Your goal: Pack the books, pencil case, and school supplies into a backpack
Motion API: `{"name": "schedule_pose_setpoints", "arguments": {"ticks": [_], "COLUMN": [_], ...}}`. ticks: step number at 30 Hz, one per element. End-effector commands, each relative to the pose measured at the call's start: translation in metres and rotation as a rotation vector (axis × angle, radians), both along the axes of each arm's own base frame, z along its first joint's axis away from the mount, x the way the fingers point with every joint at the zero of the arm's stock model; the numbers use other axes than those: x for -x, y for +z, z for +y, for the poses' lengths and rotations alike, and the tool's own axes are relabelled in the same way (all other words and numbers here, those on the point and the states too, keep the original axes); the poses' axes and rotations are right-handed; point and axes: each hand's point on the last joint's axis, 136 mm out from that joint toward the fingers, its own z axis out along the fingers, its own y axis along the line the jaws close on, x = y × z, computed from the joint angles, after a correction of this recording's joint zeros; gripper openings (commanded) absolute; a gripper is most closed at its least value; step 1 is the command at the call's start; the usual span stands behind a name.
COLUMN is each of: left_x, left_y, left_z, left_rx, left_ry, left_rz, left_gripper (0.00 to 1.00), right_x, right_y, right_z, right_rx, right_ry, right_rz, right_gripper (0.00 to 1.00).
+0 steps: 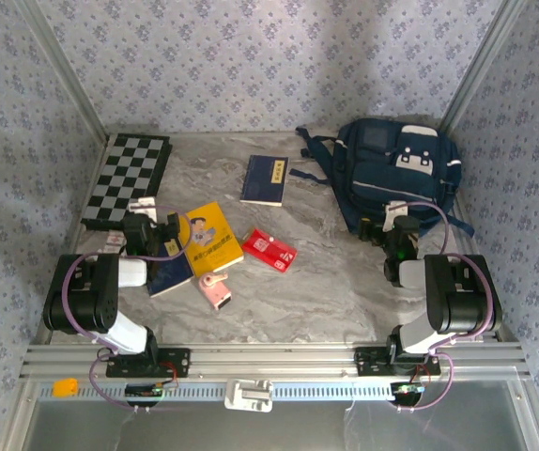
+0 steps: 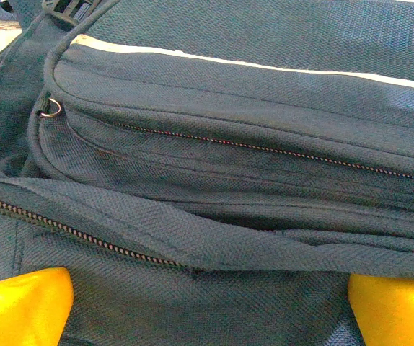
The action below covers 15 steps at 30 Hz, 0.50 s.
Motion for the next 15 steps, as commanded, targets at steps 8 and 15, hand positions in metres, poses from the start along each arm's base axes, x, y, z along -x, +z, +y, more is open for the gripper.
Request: {"name": "schedule_pose_setpoints", "arguments": {"ticks": [8,15], "left_x": [-0.007,-0.004], "left_y": [0.007,0.020], "left_z": [-0.001,-0.005], "left_rx": [0.003,0.004], "left_ry": [-0.012,-0.037], "left_rz": [-0.024,-0.035], "left_gripper": [1.00,1.00], "right_x": [-0.014,-0.011], "right_y": [0.019,0.033], "right_z": [-0.006,0.001], "right_rx": [0.022,0.034], "right_ry": [-0.017,0.015], "right_rz": [-0.068,-0.077], "right_gripper": [1.00,1.00]}}
